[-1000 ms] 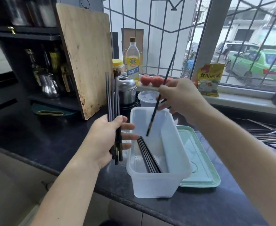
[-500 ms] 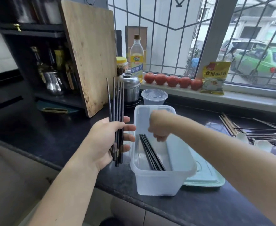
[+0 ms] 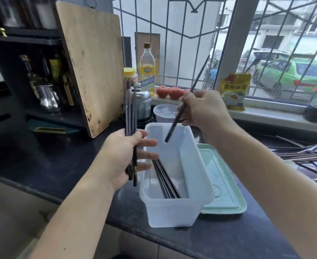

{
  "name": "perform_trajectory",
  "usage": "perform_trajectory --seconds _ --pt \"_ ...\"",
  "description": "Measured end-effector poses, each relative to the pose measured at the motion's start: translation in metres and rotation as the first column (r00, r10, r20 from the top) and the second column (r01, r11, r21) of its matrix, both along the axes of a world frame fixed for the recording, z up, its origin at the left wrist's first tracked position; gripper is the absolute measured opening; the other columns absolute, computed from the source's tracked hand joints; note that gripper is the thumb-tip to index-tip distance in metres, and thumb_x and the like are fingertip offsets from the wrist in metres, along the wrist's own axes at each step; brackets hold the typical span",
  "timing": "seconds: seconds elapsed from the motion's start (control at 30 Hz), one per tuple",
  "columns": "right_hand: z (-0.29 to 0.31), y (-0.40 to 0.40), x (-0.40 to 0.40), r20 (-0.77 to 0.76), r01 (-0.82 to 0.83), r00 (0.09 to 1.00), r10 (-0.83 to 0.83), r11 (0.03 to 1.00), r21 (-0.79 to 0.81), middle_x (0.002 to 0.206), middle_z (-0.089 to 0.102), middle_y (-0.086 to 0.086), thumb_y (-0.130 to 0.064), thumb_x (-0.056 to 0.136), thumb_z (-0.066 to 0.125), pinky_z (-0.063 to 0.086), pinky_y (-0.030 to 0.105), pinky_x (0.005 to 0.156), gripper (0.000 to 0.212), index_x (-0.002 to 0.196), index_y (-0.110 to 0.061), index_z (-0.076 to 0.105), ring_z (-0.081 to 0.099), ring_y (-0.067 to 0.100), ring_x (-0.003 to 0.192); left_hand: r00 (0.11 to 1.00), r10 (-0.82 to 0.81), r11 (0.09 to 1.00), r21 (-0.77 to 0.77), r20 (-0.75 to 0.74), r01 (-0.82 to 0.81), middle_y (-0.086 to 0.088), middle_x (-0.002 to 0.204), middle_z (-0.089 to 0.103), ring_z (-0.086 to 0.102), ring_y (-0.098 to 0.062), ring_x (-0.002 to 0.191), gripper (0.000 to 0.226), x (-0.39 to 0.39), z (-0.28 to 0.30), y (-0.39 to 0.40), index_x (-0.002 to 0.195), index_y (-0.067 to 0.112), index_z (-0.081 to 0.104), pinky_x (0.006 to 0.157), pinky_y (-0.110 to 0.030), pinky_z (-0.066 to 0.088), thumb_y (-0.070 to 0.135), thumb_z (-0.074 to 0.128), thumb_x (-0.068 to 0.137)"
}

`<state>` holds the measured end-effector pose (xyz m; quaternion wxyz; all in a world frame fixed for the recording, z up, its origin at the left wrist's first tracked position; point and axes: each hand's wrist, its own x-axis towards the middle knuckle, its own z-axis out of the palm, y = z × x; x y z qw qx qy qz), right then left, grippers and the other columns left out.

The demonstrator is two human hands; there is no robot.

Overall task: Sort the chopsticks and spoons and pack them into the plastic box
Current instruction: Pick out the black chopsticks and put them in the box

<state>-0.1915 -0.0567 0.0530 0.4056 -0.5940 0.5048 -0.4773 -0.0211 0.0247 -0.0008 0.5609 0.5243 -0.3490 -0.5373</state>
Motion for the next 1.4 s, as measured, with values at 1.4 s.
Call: perform_trajectory --seconds 1.4 --pt "-0.097 -0.03 0.044 -0.752 -0.085 0.282 0.596 0.796 0.599 0.048 0.065 0.011 -0.015 0.105 0.045 0.064 0.04 0.066 0.03 0.085 0.005 0.056 0.068 0.023 0.054 0.996 0.064 0.998 -0.032 0.06 -0.062 0.0 0.061 0.048 0.03 -0.01 0.041 0.029 0.012 -0.018 -0.003 0.112 0.005 0.065 0.037 -0.022 0.022 0.026 0.046 0.11"
